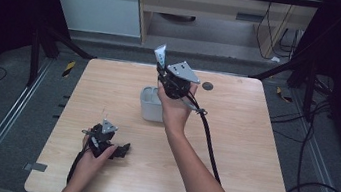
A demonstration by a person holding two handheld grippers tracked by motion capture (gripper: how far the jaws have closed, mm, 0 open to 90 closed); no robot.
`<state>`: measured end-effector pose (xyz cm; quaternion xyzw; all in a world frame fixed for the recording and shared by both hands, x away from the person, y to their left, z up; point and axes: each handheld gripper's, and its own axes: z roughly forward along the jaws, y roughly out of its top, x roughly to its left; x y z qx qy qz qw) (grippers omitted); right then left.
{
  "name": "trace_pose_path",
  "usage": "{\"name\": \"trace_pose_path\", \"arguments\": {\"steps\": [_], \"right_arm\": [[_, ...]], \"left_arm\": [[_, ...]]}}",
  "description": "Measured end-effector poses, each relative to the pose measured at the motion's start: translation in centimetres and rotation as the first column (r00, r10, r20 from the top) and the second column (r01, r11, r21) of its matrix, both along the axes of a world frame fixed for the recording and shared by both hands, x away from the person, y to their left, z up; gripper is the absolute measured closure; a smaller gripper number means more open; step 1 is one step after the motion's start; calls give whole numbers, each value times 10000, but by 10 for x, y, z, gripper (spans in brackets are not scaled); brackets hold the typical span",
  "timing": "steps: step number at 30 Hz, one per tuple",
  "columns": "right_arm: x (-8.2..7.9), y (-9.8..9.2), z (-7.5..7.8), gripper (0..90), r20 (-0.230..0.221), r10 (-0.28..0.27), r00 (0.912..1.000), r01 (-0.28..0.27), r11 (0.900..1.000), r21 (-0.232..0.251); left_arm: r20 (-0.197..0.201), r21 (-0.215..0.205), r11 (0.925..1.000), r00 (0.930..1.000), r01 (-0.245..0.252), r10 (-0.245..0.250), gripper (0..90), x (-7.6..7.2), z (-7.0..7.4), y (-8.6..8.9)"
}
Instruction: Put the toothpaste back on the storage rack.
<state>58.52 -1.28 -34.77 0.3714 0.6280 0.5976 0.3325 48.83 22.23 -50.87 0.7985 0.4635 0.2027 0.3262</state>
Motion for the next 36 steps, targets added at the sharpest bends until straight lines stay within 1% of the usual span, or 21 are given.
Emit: {"name": "trace_pose_path", "arguments": {"steps": [5,7,13,15,18,22,24,25,27,28,33,36], "right_arm": [[1,2,-4,785,14,48,10000,-48,9999,-124],[2,3,-5,785,-62,42,10000,-43,9999,-99],[4,4,-12,784,-110,47,9999,-50,9997,-239],[5,4,-15,784,-218,35,9998,-40,9998,-205],[6,4,-21,784,-288,23,9996,-32,9995,-315],[6,3,-30,783,-517,37,9987,-56,9993,-368],[7,3,-35,783,-525,67,9986,-93,9987,-495],[6,4,-37,783,-617,89,9981,-119,9988,-480],[6,4,-39,783,-621,96,9980,-129,9986,-522],[6,6,-42,783,-712,119,9974,-160,9982,-571],[5,7,-48,783,-815,162,9965,-217,9975,-672],[5,7,-52,782,-864,194,9961,-271,9957,-886]], "left_arm": [[1,0,10000,10000,2,-2,0,0,0,0],[-1,2,10000,10000,0,0,0,0,0,0],[-14,1,10000,10000,46,-46,0,0,0,0],[-12,0,10000,10000,46,-46,0,0,0,0],[-14,0,10000,10000,45,-45,0,0,0,0],[-13,-4,10000,10000,43,-43,0,0,0,0],[-13,-4,10000,10000,42,-42,0,0,0,0],[-13,-3,10000,10000,43,-43,0,0,0,0],[-13,-7,10000,10000,42,-42,0,-1,0,0],[-13,-7,10000,10000,42,-42,0,0,0,0],[-12,-5,10000,10000,43,-43,0,0,0,0],[-12,-7,10000,10000,42,-42,0,0,0,0]]}}
